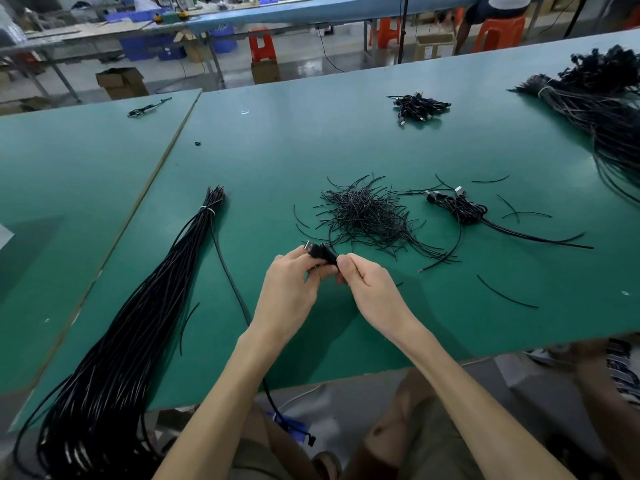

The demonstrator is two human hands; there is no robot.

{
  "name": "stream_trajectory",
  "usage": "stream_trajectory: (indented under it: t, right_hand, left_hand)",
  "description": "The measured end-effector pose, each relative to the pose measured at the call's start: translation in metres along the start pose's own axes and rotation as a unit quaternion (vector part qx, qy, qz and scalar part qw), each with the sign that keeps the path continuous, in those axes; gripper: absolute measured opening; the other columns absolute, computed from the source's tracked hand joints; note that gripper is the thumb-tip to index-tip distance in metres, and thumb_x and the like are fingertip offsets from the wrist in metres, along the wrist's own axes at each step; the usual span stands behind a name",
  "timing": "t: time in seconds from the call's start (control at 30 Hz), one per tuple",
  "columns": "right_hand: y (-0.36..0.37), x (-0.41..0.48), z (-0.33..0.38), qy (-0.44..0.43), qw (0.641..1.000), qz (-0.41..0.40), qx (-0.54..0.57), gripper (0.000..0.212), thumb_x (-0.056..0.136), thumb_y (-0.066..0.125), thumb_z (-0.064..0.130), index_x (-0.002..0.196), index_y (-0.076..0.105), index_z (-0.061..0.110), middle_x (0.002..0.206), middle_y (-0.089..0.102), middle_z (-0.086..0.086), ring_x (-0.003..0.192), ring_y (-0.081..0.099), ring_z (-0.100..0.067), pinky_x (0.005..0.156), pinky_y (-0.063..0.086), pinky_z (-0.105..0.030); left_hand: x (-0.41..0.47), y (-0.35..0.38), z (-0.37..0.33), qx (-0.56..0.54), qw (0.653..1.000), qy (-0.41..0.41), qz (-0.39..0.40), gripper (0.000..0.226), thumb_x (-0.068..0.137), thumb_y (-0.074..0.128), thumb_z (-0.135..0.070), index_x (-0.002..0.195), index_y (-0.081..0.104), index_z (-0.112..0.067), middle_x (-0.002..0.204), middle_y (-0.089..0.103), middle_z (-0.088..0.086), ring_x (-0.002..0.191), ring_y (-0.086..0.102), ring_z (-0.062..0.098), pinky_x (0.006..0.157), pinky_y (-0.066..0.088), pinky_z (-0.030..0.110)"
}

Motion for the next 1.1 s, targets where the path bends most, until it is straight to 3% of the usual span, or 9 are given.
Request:
stream_trajectory:
  t: [0.1,0.23,0.37,0.57,0.83,0.97,1.1]
  right_hand:
    - [0.001,0.000,-0.001,-0.002,1.000,0.002,-0.006,0.043,0.110,0.041,0.040,0.082,0.059,0.014,0.073,0.056,-0.006,0.062,0.040,-0.008,0.058,0.034,-0.023]
    - [0.001,0.000,-0.001,-0.003,1.000,0.002,-0.006,0.042,0.109,0.043,0.041,0.082,0.061,0.015,0.075,0.058,-0.019,0.059,0.040,-0.009,0.055,0.034,-0.023]
    - [0.000,0.000,-0.002,-0.001,1.000,0.000,0.000,0.041,0.109,0.045,0.040,0.074,0.058,0.021,0.060,0.041,0.005,0.053,0.033,-0.007,0.051,0.029,-0.023]
    - [0.003,0.000,-0.001,-0.004,1.000,0.008,0.007,0.040,0.109,0.044,0.040,0.077,0.057,0.021,0.072,0.050,-0.003,0.064,0.041,-0.012,0.059,0.033,-0.029]
    - [-0.002,0.000,0.003,0.000,0.998,0.005,0.065,0.039,0.110,0.045,0.029,0.074,0.053,0.016,0.069,0.050,0.014,0.069,0.042,-0.007,0.067,0.037,-0.025]
    - [-0.005,0.001,0.001,0.015,0.994,0.000,0.113,0.039,0.110,0.045,0.027,0.075,0.053,0.013,0.069,0.049,0.012,0.067,0.042,-0.005,0.068,0.037,-0.022]
    - [-0.008,-0.001,-0.001,0.020,0.987,0.003,0.162,0.040,0.110,0.045,0.030,0.077,0.054,0.010,0.070,0.046,0.009,0.068,0.039,-0.009,0.065,0.036,-0.024]
  left_hand:
    - [-0.002,-0.001,-0.002,0.065,0.998,0.006,-0.018,0.015,0.095,0.071,-0.015,0.088,0.076,-0.027,0.096,0.072,-0.016,0.086,0.061,0.010,0.088,0.039,0.031]
    - [-0.002,-0.003,-0.004,0.051,0.999,-0.007,-0.016,0.015,0.094,0.071,-0.017,0.084,0.074,-0.028,0.092,0.070,-0.022,0.083,0.061,0.007,0.088,0.038,0.030]
    - [-0.003,-0.004,-0.002,0.026,0.999,-0.024,0.001,0.010,0.094,0.072,-0.021,0.087,0.073,-0.027,0.090,0.069,-0.022,0.076,0.061,0.009,0.085,0.045,0.036]
    - [-0.009,-0.002,-0.009,0.060,0.997,0.005,0.050,0.014,0.103,0.058,-0.022,0.093,0.059,-0.030,0.098,0.057,-0.019,0.080,0.056,0.011,0.081,0.045,0.033]
    - [-0.014,0.012,-0.014,0.022,0.998,-0.004,0.051,0.018,0.108,0.042,-0.026,0.098,0.052,-0.016,0.098,0.050,-0.006,0.080,0.051,0.017,0.071,0.047,0.040]
    - [-0.012,0.016,-0.018,-0.033,0.999,-0.025,0.009,0.017,0.108,0.048,-0.016,0.092,0.055,-0.012,0.089,0.054,-0.006,0.076,0.051,0.014,0.068,0.042,0.024]
    - [-0.008,0.023,-0.016,-0.197,0.974,-0.108,0.013,0.018,0.107,0.051,-0.010,0.091,0.059,-0.006,0.080,0.061,0.001,0.064,0.048,0.007,0.065,0.040,0.019]
Point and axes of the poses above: each hand's wrist, its own x-axis towards the middle knuckle, its own y-axis out of the palm, z = x × y, the point moved 6 cm from there along x, towards the middle knuckle
